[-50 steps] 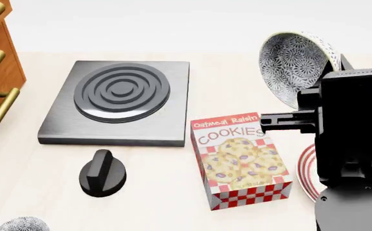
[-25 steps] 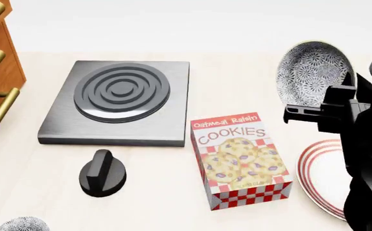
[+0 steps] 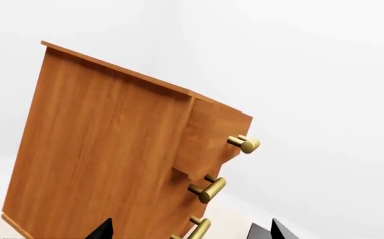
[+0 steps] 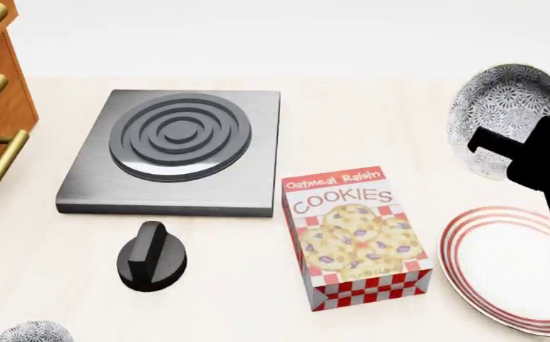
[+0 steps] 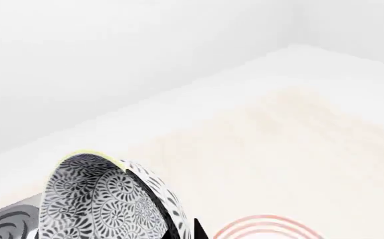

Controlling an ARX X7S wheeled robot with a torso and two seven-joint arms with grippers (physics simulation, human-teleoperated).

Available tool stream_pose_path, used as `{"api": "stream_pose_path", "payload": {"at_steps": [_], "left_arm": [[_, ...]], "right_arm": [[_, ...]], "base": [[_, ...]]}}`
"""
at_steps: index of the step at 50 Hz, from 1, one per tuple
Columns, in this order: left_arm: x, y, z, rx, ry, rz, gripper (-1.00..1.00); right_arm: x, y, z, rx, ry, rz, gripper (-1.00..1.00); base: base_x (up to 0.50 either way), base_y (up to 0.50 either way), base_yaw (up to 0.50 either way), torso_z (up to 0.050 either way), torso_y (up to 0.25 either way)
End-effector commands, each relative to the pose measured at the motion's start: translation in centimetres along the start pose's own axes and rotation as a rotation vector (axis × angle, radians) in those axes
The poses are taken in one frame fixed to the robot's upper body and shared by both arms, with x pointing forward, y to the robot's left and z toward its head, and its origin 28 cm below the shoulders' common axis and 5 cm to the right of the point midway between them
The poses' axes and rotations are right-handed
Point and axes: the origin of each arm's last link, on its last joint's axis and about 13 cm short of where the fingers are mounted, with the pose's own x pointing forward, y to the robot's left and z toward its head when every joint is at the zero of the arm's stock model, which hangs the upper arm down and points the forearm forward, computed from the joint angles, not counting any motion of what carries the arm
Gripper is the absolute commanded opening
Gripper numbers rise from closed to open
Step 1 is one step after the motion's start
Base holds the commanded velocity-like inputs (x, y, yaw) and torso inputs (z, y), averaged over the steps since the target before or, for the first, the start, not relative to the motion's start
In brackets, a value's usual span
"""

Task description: Pick the akita bowl from table center and place it on the plate.

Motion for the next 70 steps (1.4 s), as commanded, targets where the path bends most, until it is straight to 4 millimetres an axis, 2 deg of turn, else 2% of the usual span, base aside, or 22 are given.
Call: {"api": "stream_pose_path", "payload": {"at_steps": [1, 11, 19, 31, 35, 40, 60, 62, 70], "left_arm": [[-0.1, 0.1, -0.3, -0.007, -0.005, 0.005, 1.0], [-0.1, 0.3, -0.3, -0.007, -0.008, 0.006, 1.0], [-0.1, 0.2, -0.4, 0.0, -0.012, 0.005, 1.0], [-0.7, 0.2, -0.3, 0.066, -0.07, -0.034, 1.0], [-1.0, 0.0, -0.1, 0.085, -0.107, -0.078, 1.0], [-0.9, 0.1, -0.1, 0.05, -0.073, -0.072, 1.0], [-1.1, -0.1, 0.2, 0.12, -0.139, -0.103, 1.0], [-1.1, -0.1, 0.2, 0.06, -0.106, -0.104, 1.0], [-0.9, -0.1, 0.1, 0.079, -0.097, -0.085, 1.0]], "right_arm": [[2.7, -1.0, 2.7, 0.34, 0.236, -0.075, -1.0], [4.0, -1.4, 3.3, 0.386, 0.315, -0.21, -1.0], [4.8, -1.6, 3.2, 0.457, 0.41, -0.194, -1.0], [7.0, -2.5, 1.3, 0.554, 0.518, -0.203, -1.0], [7.3, -2.8, 0.9, 0.561, 0.518, -0.219, -1.0], [7.6, -3.1, 0.8, 0.561, 0.506, -0.245, -1.0], [7.9, -3.8, 1.0, 0.6, 0.451, -0.284, -1.0], [7.9, -3.8, 1.1, 0.604, 0.447, -0.283, -1.0], [7.9, -4.0, 0.9, 0.625, 0.443, -0.283, -1.0]], "base": [[0.0, 0.0, 0.0, 0.0, 0.0], [0.0, 0.0, 0.0, 0.0, 0.0], [0.0, 0.0, 0.0, 0.0, 0.001], [0.0, 0.0, 0.0, 0.0, 0.0], [0.0, 0.0, 0.0, 0.0, -0.18], [0.0, 0.0, 0.0, 0.004, -0.136], [0.0, 0.0, 0.0, 0.008, -0.092], [0.0, 0.0, 0.0, 0.014, -0.224], [0.0, 0.0, 0.0, 0.003, -0.006]]}}
